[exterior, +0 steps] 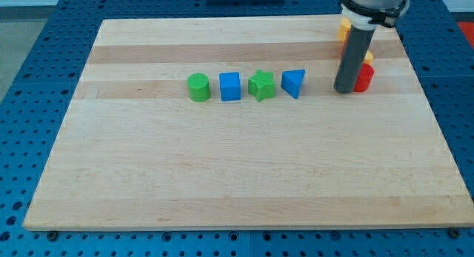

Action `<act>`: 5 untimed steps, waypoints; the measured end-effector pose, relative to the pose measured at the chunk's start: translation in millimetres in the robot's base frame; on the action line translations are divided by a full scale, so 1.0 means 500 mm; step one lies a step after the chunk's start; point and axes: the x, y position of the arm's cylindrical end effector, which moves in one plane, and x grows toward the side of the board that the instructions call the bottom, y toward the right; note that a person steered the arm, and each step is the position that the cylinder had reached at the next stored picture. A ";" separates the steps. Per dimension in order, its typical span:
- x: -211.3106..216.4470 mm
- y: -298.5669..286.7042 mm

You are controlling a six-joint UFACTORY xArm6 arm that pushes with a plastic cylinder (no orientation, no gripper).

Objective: Nudge the red circle right a bit

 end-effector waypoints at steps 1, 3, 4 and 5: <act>0.030 -0.013; 0.118 0.167; 0.085 0.319; 0.095 0.332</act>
